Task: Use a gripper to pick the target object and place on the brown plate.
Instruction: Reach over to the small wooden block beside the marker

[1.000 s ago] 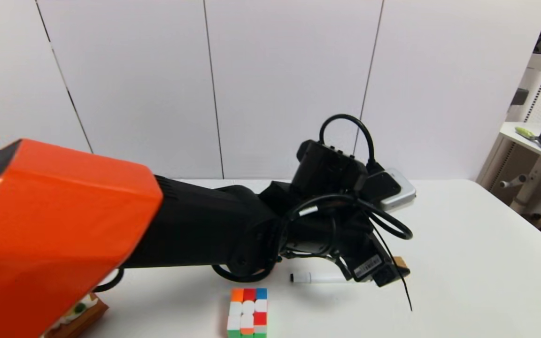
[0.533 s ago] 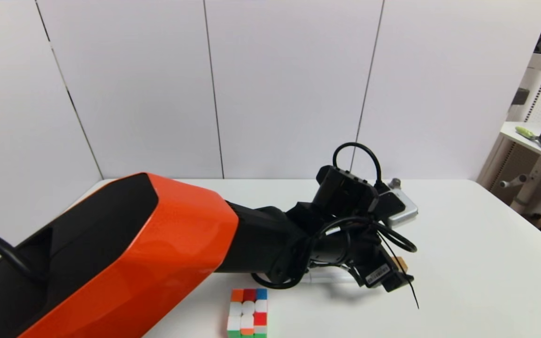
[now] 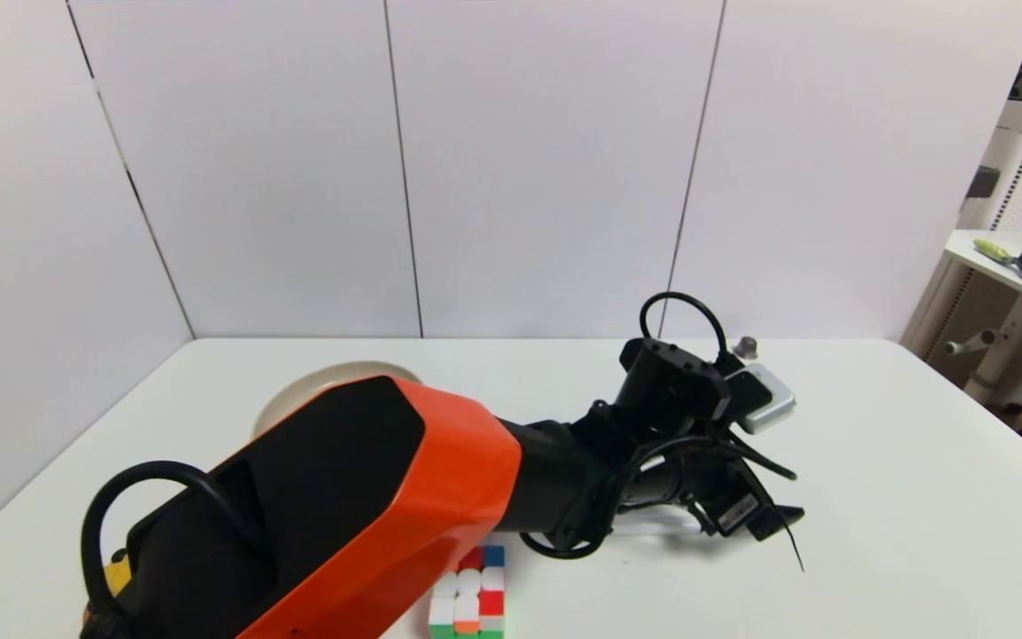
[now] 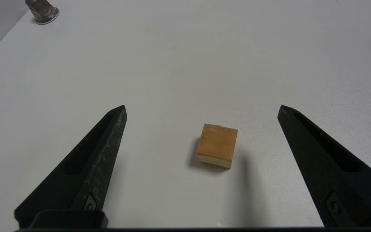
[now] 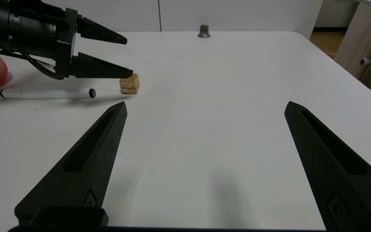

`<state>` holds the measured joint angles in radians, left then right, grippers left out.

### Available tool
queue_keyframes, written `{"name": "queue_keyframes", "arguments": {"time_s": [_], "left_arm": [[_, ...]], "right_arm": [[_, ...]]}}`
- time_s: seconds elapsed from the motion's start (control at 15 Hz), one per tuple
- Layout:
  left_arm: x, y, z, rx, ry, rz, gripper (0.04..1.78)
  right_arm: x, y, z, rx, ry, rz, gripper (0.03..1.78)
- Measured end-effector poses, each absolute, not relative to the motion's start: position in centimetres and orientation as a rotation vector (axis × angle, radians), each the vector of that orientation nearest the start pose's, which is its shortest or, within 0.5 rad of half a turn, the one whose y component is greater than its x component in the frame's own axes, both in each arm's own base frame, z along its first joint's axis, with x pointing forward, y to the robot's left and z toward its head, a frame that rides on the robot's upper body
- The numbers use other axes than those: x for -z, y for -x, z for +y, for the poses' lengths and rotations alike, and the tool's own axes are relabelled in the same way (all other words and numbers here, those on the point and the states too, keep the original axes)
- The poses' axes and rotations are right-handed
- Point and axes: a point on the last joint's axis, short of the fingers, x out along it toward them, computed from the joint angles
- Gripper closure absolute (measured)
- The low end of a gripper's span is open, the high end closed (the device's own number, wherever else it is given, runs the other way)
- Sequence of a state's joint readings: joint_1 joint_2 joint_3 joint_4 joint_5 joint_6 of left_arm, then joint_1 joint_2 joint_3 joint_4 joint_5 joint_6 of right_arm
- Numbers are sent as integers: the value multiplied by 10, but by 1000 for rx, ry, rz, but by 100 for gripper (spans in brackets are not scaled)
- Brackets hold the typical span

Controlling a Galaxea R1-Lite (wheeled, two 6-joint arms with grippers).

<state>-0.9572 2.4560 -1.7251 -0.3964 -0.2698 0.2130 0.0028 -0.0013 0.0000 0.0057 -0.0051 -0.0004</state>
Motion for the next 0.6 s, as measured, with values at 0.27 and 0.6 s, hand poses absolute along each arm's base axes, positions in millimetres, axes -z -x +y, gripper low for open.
{"name": "queue_keyframes", "arguments": {"time_s": [0.27,0.6], "left_arm": [[-83,-290,-424,1279,-273,217,13],[-74,-290,-423,1290,-278,249,13]], "right_arm": [[-75,23,0,2,1,4,12],[-75,23,0,1,1,5,12]]}}
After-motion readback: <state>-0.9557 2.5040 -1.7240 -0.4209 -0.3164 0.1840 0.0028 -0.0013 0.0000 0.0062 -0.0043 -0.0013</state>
